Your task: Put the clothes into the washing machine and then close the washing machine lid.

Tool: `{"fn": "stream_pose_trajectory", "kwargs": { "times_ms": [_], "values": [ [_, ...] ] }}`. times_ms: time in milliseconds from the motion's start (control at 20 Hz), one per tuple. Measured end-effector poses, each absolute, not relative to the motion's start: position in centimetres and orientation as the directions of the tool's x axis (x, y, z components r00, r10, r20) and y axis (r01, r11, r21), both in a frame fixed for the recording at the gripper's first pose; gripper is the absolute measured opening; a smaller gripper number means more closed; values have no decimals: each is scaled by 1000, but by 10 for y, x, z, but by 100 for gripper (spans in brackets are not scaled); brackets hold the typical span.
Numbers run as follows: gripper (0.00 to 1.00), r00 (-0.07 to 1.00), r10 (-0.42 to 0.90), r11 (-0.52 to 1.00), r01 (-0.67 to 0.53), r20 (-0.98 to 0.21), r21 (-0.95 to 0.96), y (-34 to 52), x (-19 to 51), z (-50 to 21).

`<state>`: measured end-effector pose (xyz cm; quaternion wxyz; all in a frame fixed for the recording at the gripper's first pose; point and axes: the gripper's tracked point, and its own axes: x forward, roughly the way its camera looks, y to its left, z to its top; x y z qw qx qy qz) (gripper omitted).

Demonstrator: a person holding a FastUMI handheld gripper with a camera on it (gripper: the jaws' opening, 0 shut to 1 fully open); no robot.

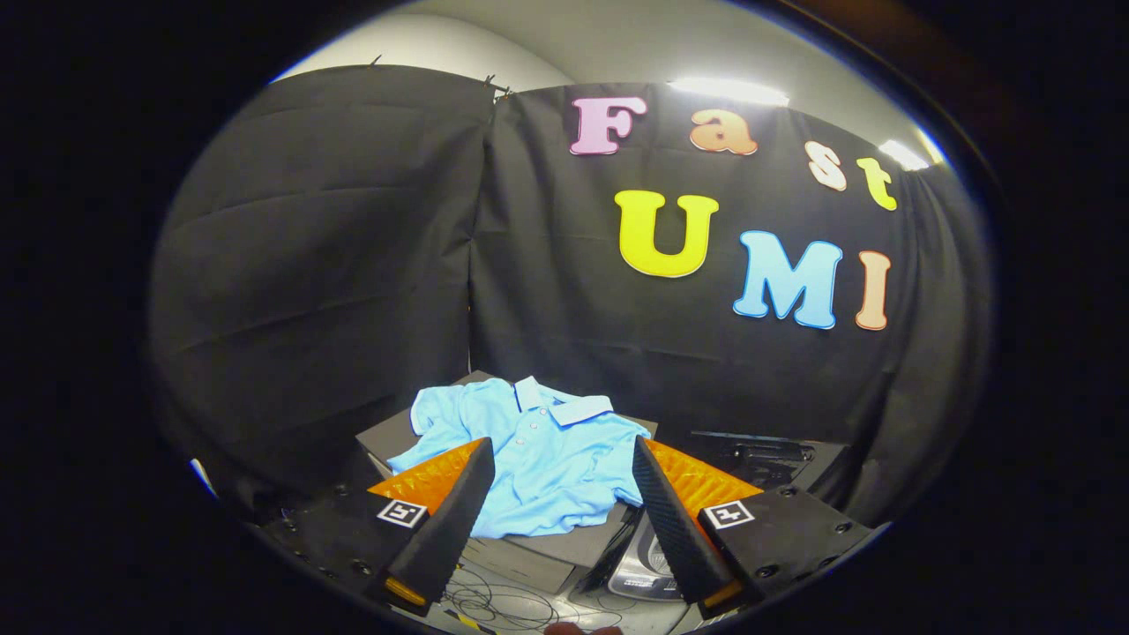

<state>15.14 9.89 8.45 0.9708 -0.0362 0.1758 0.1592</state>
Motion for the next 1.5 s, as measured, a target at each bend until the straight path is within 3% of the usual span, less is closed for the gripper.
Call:
{"fn": "stream_pose_trajectory", "kwargs": {
  "times_ms": [300,800,1500],
  "values": [
    [98,826,343,930,-365,-448,41,124,188,64],
    [96,692,381,923,-325,-614,207,206,252,5],
    [99,639,227,949,-313,-735,21,210,269,-70]
  ]
}}
